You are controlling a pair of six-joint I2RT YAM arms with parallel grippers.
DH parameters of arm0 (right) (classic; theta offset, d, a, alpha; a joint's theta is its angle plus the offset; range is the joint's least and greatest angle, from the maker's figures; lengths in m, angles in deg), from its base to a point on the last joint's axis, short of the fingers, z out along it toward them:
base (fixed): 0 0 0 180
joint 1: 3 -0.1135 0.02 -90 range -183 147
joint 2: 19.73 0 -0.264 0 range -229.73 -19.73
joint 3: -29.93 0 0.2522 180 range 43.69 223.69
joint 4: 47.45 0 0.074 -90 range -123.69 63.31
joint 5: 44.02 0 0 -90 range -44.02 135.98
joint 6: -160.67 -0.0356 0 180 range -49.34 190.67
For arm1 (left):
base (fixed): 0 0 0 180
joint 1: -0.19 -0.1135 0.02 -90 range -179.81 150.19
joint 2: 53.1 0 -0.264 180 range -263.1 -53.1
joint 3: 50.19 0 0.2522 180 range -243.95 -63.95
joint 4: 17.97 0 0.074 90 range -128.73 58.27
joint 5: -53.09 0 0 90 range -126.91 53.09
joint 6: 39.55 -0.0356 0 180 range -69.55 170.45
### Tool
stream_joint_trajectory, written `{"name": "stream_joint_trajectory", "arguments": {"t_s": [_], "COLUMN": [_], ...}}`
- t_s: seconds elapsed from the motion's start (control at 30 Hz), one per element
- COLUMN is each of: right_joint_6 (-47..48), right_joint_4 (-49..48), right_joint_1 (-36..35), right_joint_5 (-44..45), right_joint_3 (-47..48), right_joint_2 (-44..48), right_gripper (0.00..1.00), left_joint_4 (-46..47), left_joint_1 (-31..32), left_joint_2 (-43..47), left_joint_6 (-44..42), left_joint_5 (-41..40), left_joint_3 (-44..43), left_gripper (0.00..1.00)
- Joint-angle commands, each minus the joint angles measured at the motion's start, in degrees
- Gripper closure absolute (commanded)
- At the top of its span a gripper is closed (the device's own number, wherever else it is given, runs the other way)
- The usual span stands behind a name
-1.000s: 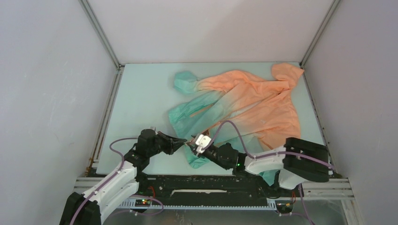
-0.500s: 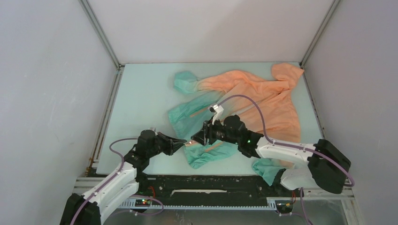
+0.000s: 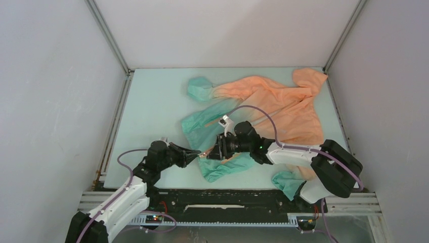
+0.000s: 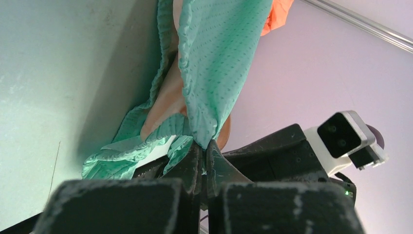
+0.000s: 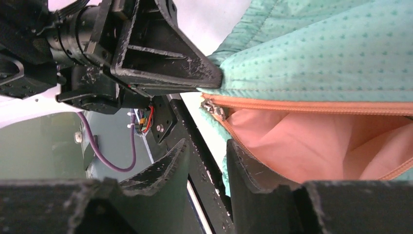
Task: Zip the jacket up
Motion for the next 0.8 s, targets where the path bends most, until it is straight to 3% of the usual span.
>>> {"name": "stream_joint_trajectory", "arguments": {"t_s": [0.0, 0.17, 0.77], "right_joint_6": [-1.34, -1.94, -1.72], "right_joint_4": [-4.08, -5.4, -6.73], "right_joint_1": [1.48, 2.22, 1.68], "right_joint_5": [-2.06, -3.23, -5.05], "right_joint_3": [2.77, 3.65, 5.98], "right_joint_2": [-1.36, -3.33, -8.46], "right_gripper": [0.64, 0.71, 0.73], "left_joint_4": [0.81, 0.76, 0.8], "left_joint_1": [-0.25, -0.25, -0.3], "left_joint_2": [0.48, 0.33, 0.57], "left_joint_6": [-1.25, -1.32, -0.89], "left_joint_5": [-0.33, -0.25, 0.03], "left_joint_3": [0.96, 1.03, 1.27], "left_gripper": [1.0, 1.0, 1.0]}}
